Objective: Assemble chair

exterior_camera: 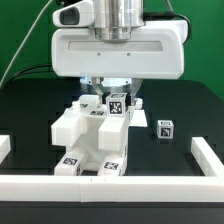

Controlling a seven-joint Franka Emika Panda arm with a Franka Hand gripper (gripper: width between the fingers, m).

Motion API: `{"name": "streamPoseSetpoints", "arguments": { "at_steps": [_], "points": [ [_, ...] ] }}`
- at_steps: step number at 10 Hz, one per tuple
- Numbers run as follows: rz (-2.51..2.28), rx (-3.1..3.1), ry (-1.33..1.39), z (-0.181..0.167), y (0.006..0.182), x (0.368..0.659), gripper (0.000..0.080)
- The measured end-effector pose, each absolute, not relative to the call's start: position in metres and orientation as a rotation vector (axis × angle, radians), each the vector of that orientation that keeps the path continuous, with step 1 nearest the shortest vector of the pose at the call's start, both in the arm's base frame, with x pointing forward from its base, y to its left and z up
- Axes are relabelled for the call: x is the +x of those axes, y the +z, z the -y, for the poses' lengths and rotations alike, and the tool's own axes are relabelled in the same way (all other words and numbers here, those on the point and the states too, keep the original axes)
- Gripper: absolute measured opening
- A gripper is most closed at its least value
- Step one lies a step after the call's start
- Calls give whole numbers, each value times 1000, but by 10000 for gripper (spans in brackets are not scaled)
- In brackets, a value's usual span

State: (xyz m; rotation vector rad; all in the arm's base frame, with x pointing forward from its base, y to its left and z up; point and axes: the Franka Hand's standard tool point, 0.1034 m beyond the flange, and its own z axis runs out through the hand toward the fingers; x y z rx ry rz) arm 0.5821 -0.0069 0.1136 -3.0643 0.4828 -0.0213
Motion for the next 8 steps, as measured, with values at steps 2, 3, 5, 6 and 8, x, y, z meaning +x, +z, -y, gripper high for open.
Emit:
{"name": "streamPoseSetpoints", "arguments": {
  "at_steps": [2,3,5,6,8],
  "points": [
    [-861,-2982,22,-1,114,584,284],
    [-1009,-2934,36,-3,114,584,284],
    [-1328,-2806,33,-5,113,585,284],
    [-1328,-2804,33,-3,114,584,284],
    [-1350,-2788,40,0,114,584,284]
  ]
}}
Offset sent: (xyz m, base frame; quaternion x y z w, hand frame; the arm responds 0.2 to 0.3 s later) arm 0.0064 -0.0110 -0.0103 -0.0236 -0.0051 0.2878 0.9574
